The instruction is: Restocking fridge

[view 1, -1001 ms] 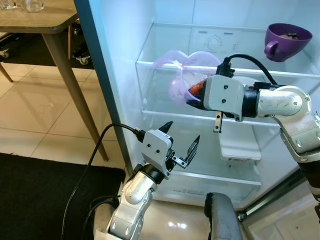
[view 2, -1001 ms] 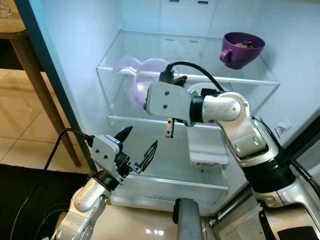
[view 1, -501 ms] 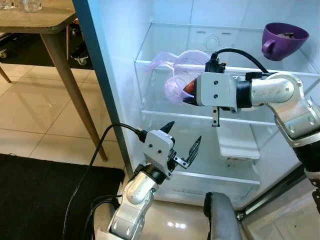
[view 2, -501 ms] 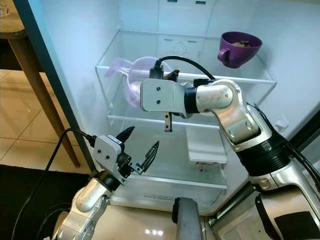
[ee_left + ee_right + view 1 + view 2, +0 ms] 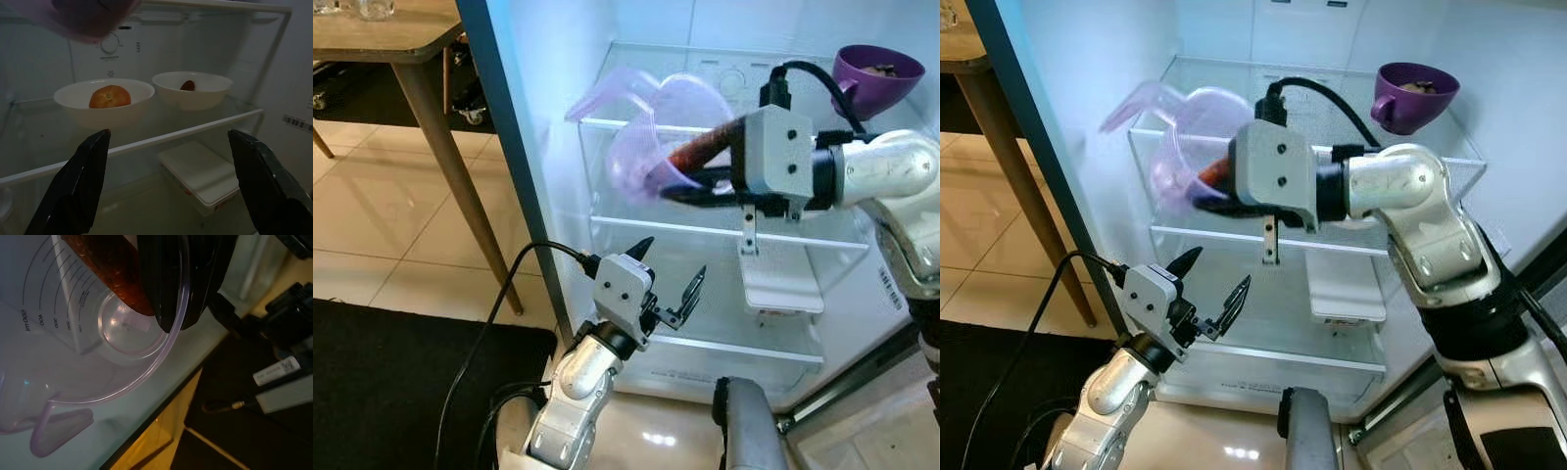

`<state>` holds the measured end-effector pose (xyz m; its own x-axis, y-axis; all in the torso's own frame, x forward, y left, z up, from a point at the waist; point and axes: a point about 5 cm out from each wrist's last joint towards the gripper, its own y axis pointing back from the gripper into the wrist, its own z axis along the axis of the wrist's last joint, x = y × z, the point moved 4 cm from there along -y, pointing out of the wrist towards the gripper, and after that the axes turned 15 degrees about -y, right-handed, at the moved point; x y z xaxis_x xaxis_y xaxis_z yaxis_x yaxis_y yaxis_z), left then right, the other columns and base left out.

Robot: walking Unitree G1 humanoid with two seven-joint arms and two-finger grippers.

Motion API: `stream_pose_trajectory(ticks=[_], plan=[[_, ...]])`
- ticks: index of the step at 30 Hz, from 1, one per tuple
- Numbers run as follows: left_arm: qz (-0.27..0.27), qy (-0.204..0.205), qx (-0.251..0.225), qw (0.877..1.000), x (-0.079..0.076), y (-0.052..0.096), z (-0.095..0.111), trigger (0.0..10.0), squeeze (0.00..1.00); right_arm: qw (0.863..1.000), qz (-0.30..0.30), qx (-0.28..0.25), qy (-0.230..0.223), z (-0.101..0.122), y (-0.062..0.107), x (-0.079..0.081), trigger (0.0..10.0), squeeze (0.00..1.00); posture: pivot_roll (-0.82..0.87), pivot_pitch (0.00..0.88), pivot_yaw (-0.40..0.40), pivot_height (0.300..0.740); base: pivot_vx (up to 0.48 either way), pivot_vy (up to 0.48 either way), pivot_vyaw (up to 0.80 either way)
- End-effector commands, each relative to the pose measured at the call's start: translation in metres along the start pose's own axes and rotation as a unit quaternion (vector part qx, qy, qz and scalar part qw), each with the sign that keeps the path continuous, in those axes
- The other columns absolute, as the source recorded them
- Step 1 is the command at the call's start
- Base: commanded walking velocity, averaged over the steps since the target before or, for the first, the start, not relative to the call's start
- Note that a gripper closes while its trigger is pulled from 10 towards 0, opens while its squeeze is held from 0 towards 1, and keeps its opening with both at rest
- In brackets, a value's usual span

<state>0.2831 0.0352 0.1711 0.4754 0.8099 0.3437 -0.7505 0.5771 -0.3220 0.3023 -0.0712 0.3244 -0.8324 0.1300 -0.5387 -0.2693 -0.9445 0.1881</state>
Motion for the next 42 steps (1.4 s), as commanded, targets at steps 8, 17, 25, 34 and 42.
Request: stream_pose_trajectory(ticks=[8,17,25,34,42], plan=[[-0.002,0.001,0.007,1.000,-0.004,0.001,-0.004,10.0,0.00,0.992,-0.052,-0.110,-0.023,0.035,0.016,-0.012,0.0,0.00,-0.03,0.102,-0.034,0.369,0.000,0.000,0.00],[-0.004,0.001,0.006,1.000,-0.004,0.001,-0.004,10.0,0.00,0.978,-0.073,-0.185,-0.064,0.059,0.019,-0.016,0.0,0.00,-0.03,0.102,-0.033,0.369,0.000,0.000,0.00],[-0.004,0.001,0.006,1.000,-0.005,0.001,-0.005,10.0,0.00,0.978,-0.131,-0.154,-0.054,0.052,0.014,-0.034,0.0,0.00,-0.03,0.102,-0.032,0.369,0.000,0.000,0.00],[-0.002,0.000,0.009,1.000,-0.006,0.003,-0.006,10.0,0.00,0.984,-0.170,0.019,0.050,0.017,-0.007,-0.055,0.0,0.00,-0.03,0.096,-0.034,0.369,0.000,0.000,0.00],[-0.004,0.000,0.009,1.000,-0.008,0.004,-0.007,10.0,0.00,0.980,-0.154,0.062,0.111,0.017,-0.016,-0.062,0.0,0.00,-0.03,0.092,-0.035,0.369,0.000,0.000,0.00]])
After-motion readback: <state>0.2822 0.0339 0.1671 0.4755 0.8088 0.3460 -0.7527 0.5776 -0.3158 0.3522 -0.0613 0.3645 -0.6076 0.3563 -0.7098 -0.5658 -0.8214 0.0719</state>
